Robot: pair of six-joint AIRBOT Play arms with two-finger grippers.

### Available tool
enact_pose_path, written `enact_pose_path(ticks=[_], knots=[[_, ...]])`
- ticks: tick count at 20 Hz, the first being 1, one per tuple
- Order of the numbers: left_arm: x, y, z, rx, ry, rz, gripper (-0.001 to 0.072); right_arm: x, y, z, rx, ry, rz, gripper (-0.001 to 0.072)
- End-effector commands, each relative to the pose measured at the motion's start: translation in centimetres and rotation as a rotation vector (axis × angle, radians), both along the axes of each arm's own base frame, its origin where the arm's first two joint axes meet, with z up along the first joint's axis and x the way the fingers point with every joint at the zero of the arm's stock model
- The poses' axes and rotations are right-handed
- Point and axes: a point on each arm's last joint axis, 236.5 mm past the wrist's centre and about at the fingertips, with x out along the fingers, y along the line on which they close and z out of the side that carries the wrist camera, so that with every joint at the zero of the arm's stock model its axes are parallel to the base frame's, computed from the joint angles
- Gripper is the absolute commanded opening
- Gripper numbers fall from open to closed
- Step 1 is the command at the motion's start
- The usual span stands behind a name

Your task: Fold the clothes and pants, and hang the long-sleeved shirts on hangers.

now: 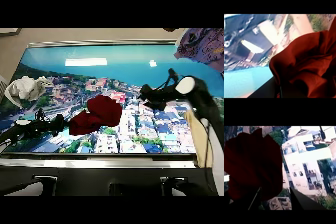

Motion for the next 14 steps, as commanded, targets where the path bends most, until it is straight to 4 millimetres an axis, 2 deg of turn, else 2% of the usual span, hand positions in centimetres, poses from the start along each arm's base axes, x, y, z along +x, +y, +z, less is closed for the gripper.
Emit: enact_pose_path(ticks=[1,4,6,10,14], knots=[[-0.1,-0.2,0.1,-0.007,0.002,-0.006,0.0015,2.7,3.5,-6.7,0.159,0.044,0.079,0.0419],[-0.1,-0.2,0.1,-0.008,0.002,-0.007,0.0015,3.9,4.7,-10.9,0.227,0.080,0.061,0.0419],[-0.1,-0.2,0.1,-0.007,0.002,-0.006,0.0015,4.1,5.0,-12.7,0.237,0.086,0.070,0.0418],[-0.1,-0.2,0.1,-0.007,0.002,-0.006,0.0015,4.8,6.2,-13.6,0.293,0.061,0.076,0.0418],[-0.1,-0.2,0.1,-0.007,0.002,-0.006,0.0015,4.2,8.6,-14.4,0.284,0.049,0.112,0.0417]])
